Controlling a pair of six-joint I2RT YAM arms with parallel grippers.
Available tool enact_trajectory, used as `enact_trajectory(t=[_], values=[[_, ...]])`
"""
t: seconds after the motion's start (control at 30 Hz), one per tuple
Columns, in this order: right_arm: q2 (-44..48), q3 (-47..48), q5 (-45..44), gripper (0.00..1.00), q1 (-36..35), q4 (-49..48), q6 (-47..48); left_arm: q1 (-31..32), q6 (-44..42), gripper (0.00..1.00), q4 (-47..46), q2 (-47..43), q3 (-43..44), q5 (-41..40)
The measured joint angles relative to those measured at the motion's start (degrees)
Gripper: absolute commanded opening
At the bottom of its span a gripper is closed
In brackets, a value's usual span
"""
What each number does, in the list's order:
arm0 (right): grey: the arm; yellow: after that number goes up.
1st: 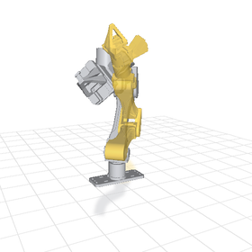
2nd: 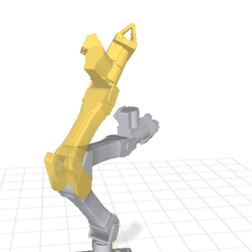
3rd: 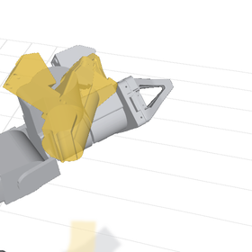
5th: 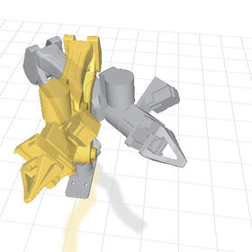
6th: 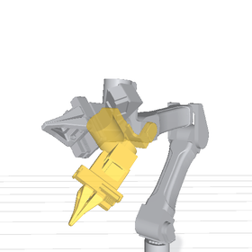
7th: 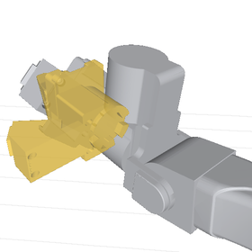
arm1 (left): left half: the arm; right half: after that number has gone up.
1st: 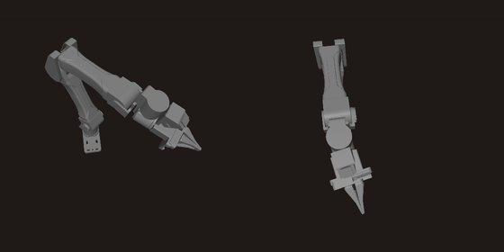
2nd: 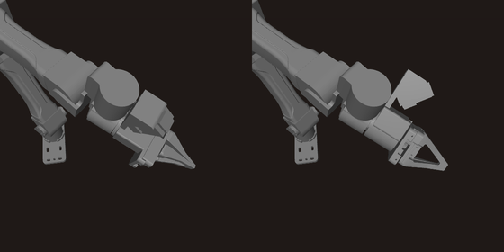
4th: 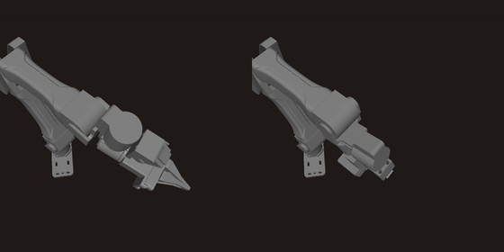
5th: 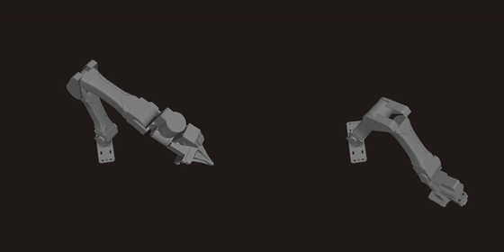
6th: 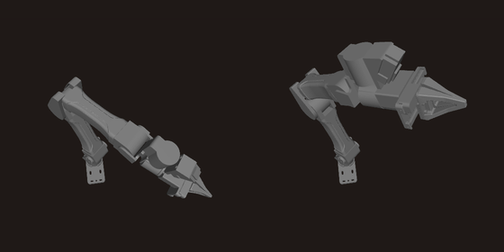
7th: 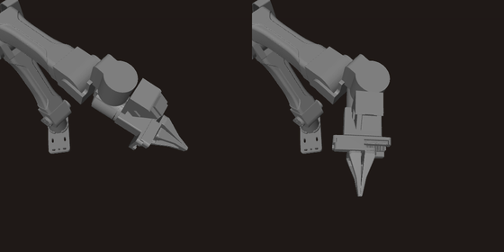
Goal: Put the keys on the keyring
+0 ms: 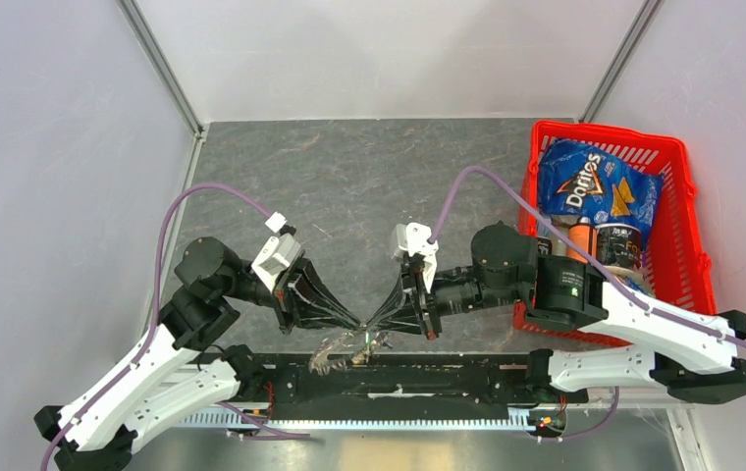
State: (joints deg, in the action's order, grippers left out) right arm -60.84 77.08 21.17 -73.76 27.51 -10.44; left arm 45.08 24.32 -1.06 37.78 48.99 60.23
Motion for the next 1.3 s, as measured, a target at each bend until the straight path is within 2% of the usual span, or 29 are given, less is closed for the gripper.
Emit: enact_trajectory(t=[0.47, 0.93, 1.3], values=[[2.51, -1.62, -1.99, 0.00, -0.79, 0.66, -0.02, -0.11, 0.00, 0.02, -0.81, 0.09, 0.00, -0.17], [6.36, -4.42, -11.78, 0.00, -0.79, 4.55, -0.83, -0.11, 0.02, 0.02, -0.83, 0.22, 0.02, -0.22], [7.61, -16.39, -27.26, 0.00, -0.87, 6.14, -6.14, -0.11, 0.02, 0.02, -0.83, 0.02, 0.00, -0.39]])
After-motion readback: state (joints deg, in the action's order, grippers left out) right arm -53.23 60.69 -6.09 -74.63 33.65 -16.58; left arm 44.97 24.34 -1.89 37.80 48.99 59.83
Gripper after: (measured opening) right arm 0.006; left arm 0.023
